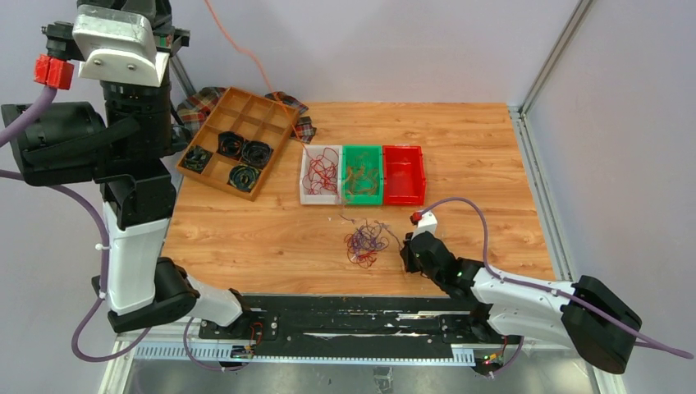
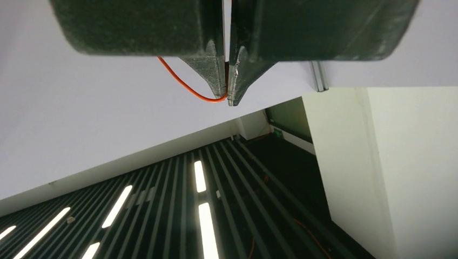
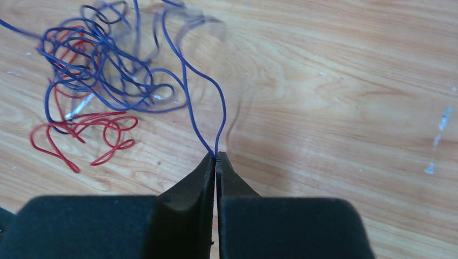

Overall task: Untangle the cables
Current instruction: Untie the cable.

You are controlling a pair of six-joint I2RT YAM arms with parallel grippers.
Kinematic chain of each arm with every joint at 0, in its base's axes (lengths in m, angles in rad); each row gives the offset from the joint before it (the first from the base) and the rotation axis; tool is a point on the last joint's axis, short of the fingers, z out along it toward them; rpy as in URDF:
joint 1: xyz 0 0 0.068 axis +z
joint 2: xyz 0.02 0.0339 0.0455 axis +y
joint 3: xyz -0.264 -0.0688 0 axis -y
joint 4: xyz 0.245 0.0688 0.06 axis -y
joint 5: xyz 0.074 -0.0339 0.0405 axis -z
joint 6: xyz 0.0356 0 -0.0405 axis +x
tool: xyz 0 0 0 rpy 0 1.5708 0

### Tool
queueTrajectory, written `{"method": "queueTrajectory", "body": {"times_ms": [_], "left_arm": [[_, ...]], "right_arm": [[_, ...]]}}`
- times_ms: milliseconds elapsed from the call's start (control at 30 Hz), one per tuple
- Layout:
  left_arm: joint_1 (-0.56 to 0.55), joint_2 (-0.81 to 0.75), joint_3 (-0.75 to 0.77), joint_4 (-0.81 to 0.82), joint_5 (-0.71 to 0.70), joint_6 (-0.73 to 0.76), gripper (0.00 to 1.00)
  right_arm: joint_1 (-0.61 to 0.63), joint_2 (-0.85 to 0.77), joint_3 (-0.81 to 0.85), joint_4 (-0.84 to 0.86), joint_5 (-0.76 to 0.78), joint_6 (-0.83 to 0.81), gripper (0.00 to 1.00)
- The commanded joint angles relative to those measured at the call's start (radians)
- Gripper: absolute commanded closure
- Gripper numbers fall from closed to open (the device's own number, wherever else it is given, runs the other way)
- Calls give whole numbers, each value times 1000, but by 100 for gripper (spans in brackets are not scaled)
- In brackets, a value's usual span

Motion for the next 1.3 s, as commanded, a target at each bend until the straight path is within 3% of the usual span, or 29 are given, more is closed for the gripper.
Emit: {"method": "queueTrajectory", "body": {"times_ms": [0, 100, 367, 467, 667, 867, 1167, 1267], "left_arm": [[-8, -38, -72, 68, -3, 1, 99], [-8, -91, -191, 65, 21, -34, 99], [-9, -131, -267, 44, 93, -97, 99], [-9, -130, -275, 39, 108, -110, 99], [-12, -119, -243, 16, 120, -108, 99], [-15, -118, -232, -6, 131, -90, 99], [-15, -139, -271, -11, 136, -73, 99], [-15, -146, -281, -10, 133, -80, 99]], "right_arm": [[-13, -10, 49, -126, 125, 54, 99], [-13, -64, 58, -92, 74, 17, 97], [-5, -174, 206, -29, -15, -146, 45], [16, -99, 307, 49, -87, -232, 33], [36, 123, 439, 244, -273, -313, 30], [41, 302, 466, 415, -458, -257, 31], [57, 360, 449, 450, -449, -224, 31], [58, 386, 477, 429, -423, -240, 35]]}}
